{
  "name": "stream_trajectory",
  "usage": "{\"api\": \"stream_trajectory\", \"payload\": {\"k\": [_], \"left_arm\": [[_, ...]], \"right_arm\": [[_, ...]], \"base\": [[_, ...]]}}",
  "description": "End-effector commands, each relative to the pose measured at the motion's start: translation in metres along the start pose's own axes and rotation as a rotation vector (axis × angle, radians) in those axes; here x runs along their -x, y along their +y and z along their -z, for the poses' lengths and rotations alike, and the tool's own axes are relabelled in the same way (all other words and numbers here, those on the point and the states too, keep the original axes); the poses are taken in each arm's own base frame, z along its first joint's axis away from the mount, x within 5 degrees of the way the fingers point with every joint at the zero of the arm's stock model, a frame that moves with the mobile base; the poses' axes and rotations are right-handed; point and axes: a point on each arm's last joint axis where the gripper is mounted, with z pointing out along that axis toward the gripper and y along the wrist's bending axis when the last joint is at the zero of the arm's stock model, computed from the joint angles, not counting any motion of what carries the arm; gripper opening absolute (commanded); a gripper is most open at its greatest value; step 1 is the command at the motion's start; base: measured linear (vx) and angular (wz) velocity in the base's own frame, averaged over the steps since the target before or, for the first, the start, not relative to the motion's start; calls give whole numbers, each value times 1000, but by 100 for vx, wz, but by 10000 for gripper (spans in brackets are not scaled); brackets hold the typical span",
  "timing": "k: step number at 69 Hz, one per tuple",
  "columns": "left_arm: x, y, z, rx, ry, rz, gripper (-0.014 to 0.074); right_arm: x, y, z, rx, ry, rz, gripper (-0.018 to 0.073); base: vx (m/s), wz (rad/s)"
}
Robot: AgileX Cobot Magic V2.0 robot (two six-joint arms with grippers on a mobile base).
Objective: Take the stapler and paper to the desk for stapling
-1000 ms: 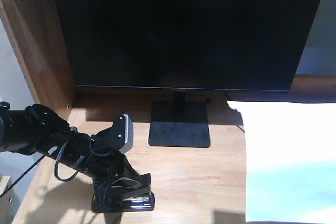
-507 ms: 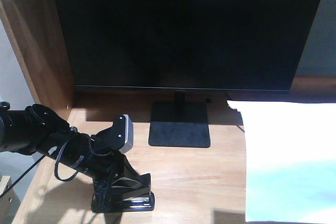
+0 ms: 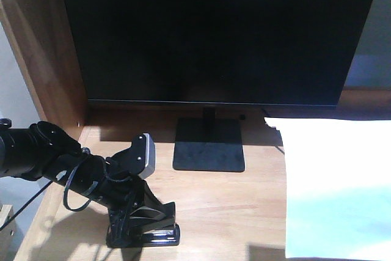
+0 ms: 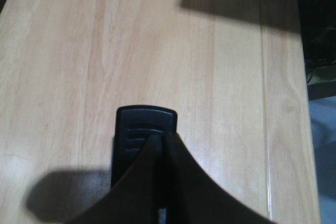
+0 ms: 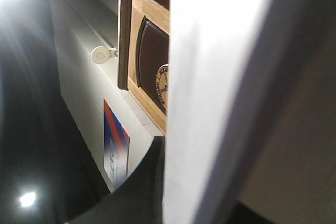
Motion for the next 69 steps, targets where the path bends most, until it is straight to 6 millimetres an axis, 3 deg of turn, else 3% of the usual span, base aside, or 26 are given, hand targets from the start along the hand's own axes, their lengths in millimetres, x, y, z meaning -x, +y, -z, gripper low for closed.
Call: {"api": "stream_trajectory", "payload": {"k": [1, 35, 51, 69], "left_arm": [[20, -3, 12, 16, -72, -8, -6], [20, -3, 12, 16, -72, -8, -6], [20, -3, 12, 16, -72, -8, -6], [20, -3, 12, 16, -72, -8, -6]], "right_arm": [[3, 7, -6, 50, -14, 6, -6], [8, -7, -9, -58, -74, -27, -2], [8, -29, -21, -102, -86, -64, -2], [2, -65, -53, -132, -21, -99, -2]], "base": [[0, 0], [0, 0], [0, 0], [0, 0]]}}
